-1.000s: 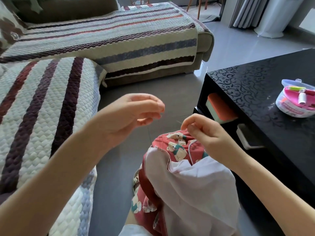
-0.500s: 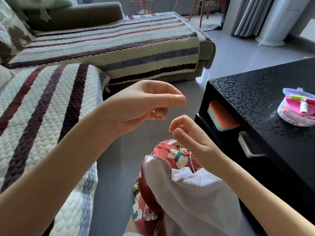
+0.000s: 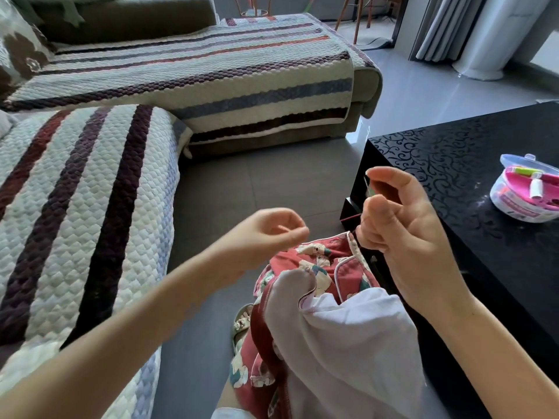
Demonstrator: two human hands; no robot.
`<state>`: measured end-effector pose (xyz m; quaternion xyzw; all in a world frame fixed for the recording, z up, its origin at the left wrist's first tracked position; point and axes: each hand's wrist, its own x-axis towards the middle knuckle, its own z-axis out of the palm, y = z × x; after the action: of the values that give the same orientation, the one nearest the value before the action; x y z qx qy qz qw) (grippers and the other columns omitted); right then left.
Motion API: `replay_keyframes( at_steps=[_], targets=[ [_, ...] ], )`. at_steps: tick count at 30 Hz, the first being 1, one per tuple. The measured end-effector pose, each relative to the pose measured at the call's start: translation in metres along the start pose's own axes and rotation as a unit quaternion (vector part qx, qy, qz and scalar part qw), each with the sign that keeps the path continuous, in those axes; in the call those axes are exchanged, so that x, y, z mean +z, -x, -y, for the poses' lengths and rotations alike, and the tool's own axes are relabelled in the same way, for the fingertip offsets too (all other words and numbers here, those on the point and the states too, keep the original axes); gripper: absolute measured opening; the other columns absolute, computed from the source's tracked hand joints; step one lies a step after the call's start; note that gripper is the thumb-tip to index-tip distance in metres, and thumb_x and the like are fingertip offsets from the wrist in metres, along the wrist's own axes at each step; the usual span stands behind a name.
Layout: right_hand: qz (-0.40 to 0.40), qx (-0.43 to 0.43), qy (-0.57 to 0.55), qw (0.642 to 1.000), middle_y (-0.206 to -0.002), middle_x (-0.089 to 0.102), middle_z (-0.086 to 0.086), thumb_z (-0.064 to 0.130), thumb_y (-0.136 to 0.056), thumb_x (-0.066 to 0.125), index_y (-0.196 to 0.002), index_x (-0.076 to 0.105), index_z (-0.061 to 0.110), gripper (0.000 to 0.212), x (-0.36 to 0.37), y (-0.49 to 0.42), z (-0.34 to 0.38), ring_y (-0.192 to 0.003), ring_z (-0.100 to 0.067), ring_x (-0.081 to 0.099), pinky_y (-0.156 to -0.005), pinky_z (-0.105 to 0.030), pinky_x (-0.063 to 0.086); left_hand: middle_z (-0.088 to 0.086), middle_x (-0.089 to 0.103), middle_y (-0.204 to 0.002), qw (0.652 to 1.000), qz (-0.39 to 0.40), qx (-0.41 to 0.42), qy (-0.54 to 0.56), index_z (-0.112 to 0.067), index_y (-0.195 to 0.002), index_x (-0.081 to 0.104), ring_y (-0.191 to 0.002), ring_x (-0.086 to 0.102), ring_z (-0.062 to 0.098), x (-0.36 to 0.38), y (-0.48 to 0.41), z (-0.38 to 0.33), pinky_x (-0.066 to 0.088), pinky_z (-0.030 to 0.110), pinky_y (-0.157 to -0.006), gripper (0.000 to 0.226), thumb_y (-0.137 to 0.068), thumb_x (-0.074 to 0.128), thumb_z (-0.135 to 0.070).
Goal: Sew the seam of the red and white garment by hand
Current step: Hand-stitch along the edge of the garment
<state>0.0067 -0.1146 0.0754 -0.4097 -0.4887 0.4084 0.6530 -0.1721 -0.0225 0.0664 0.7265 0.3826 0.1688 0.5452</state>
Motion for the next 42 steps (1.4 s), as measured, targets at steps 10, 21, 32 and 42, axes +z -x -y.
replay_keyframes(
  at_steps=[10,21,32,42],
  targets=[
    [0.006,0.044,-0.112,0.993,-0.053,0.029,0.002,0.016,-0.095,0.041,-0.079,0.058,0.010,0.024,-0.016,-0.003,0.004,-0.048,-0.011,0.025,-0.049,-0.020,0.031,-0.004,0.066,-0.106,0.978,0.190,-0.080,0.021,-0.028,-0.110,0.062,-0.100,0.059,0.010,0.019,0.003,0.035,0.045,0.027,-0.092,0.042,-0.074,0.069,-0.047],
    [-0.174,0.159,-0.036,0.971,-0.059,0.065,-0.001,0.015,-0.103,0.037,-0.082,0.052,0.013,0.026,-0.056,-0.023,-0.024,-0.056,-0.016,0.065,-0.058,-0.026,0.056,0.000,0.069,-0.069,0.979,0.039,-0.066,0.189,-0.014,-0.070,0.074,-0.062,0.062,0.006,0.013,0.029,0.028,0.048,0.016,-0.058,0.005,-0.073,0.078,-0.017],
    [-0.418,0.316,-0.399,0.752,-0.060,0.047,0.001,0.007,-0.103,0.027,-0.074,0.045,0.008,0.035,-0.141,-0.045,-0.123,-0.033,-0.009,0.046,-0.035,-0.015,0.036,0.002,0.069,-0.063,0.977,0.020,-0.086,0.193,-0.014,-0.064,0.076,-0.059,0.063,0.006,0.003,0.063,0.024,0.047,0.014,-0.056,0.020,-0.055,0.087,-0.027],
    [-0.043,0.221,0.152,0.962,-0.051,0.044,0.015,0.014,-0.093,0.054,-0.099,0.064,0.013,0.011,-0.056,-0.025,-0.075,-0.042,0.000,0.032,-0.043,-0.013,0.024,-0.001,0.069,-0.061,0.966,0.075,-0.079,0.233,-0.015,-0.063,0.076,-0.057,0.064,0.003,0.003,0.070,0.015,0.048,0.012,-0.055,0.046,-0.037,0.093,-0.049]
  ],
)
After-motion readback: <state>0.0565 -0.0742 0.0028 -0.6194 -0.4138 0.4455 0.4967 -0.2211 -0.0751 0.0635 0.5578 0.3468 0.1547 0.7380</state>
